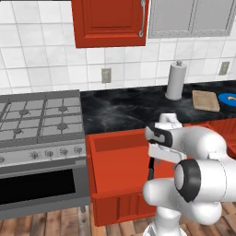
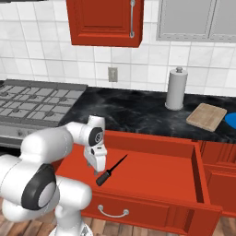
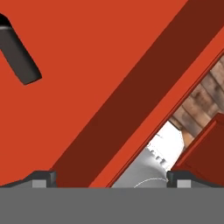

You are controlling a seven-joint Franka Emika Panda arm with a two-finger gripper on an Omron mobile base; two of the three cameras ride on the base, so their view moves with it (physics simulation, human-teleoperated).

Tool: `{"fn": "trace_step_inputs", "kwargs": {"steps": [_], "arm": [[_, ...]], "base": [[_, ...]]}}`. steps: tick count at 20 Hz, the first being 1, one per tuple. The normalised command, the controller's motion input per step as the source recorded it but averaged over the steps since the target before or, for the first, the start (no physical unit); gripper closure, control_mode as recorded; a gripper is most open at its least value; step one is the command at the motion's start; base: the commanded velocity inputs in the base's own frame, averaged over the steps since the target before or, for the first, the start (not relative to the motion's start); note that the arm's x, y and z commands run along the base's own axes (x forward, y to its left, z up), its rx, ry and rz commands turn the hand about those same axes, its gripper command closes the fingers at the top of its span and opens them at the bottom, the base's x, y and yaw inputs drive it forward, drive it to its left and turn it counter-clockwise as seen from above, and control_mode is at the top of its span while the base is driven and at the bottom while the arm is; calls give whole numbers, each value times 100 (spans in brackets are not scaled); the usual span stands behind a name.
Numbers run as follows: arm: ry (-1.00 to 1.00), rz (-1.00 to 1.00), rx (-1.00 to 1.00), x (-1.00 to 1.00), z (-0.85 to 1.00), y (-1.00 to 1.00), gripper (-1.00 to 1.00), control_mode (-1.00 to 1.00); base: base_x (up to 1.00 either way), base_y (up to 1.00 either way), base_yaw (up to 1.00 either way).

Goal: Pick up the knife from the drawer and place it on the cutting board. Then place the meat from the plate to the cutting board.

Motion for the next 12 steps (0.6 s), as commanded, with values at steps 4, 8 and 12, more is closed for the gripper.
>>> {"fn": "trace_step_inputs", "kwargs": {"steps": [4, 8, 12], "arm": [[0, 4, 0, 11, -24, 0, -100, -100], [0, 4, 0, 8, -34, 1, -100, -100], [0, 4, 0, 3, -24, 0, -100, -100]], "base": [[0, 0, 0], [0, 0, 0], [0, 0, 0]]}}
